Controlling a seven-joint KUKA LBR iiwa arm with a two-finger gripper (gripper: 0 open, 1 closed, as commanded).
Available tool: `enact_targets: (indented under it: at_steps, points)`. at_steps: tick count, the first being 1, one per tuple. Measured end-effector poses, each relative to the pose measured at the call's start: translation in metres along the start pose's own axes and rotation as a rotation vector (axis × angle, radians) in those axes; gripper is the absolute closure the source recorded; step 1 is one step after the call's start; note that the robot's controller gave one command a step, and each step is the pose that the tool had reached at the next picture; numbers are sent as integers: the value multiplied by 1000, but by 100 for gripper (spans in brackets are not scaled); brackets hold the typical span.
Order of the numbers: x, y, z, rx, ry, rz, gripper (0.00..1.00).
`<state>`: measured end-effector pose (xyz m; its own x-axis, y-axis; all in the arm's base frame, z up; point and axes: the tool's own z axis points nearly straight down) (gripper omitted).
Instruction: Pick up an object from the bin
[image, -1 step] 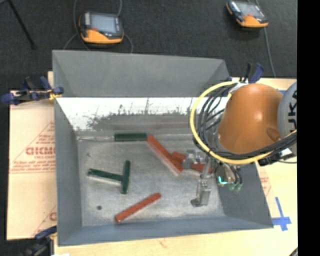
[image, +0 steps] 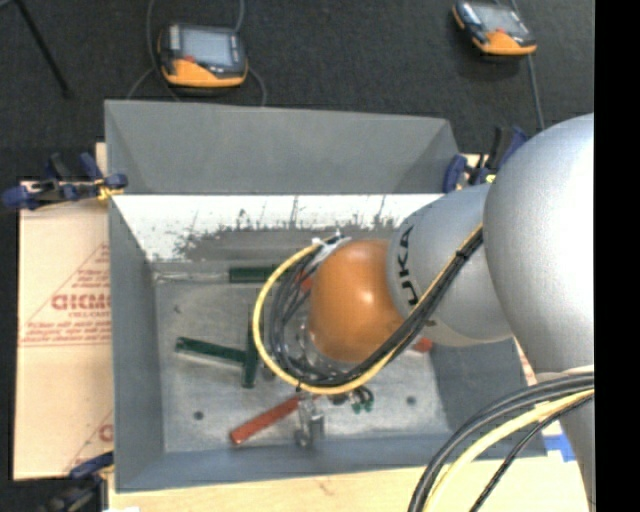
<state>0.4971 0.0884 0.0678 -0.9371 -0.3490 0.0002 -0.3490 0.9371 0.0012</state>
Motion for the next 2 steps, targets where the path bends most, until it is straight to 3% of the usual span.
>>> enact_targets:
  at_steps: [1, 2]
  points:
    - [1, 10, -33, 2, -6, -159, 0]
    - [12, 4, -33, 1, 0, -316, 0]
